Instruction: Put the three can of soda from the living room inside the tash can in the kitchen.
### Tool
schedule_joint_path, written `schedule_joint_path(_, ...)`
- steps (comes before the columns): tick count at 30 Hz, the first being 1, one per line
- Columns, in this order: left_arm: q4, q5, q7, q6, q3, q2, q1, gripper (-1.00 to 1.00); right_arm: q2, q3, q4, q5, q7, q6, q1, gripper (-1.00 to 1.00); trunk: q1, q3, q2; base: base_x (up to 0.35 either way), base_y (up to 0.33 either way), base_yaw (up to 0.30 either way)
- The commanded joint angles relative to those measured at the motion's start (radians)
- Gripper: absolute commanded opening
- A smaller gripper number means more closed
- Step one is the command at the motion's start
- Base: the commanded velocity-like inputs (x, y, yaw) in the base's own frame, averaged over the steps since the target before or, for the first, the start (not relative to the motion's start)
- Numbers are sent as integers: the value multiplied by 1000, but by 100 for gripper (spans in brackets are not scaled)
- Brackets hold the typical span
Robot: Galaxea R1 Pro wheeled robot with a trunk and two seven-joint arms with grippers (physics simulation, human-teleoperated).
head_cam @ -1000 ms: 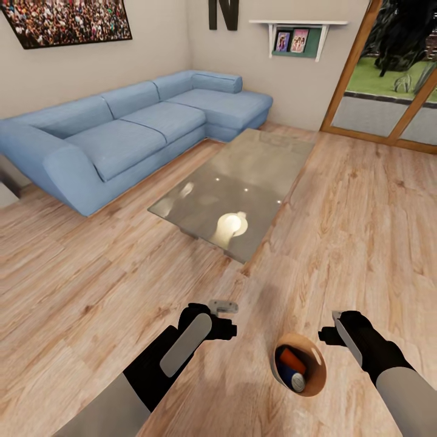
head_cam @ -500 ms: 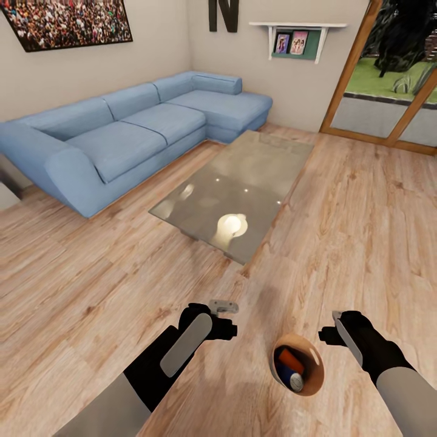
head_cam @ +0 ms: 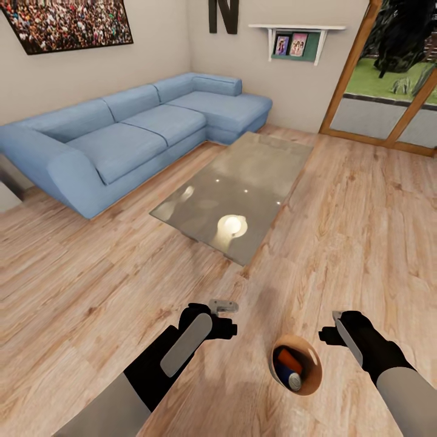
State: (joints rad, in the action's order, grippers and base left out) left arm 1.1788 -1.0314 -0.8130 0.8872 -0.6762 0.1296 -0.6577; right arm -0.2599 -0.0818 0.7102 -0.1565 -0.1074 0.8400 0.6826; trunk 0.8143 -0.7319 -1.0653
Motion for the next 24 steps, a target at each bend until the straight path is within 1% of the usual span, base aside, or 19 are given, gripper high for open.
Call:
schedule_joint_path(1,0,0,0,0,0,0,0,100,0,0,0,0,0,0,0,100,-4,3,7,0,0,-12)
schedule_joint_path(8,-1,1,0,0,0,1,0,100,0,0,0,0,0,0,0,100,-31,32,56,0,0,-44)
schedule_joint_path(24,-1,1,0,-1,0,1,0,100,1,-1,0,0,0,0,0,100,-92,106,168,0,0,-71)
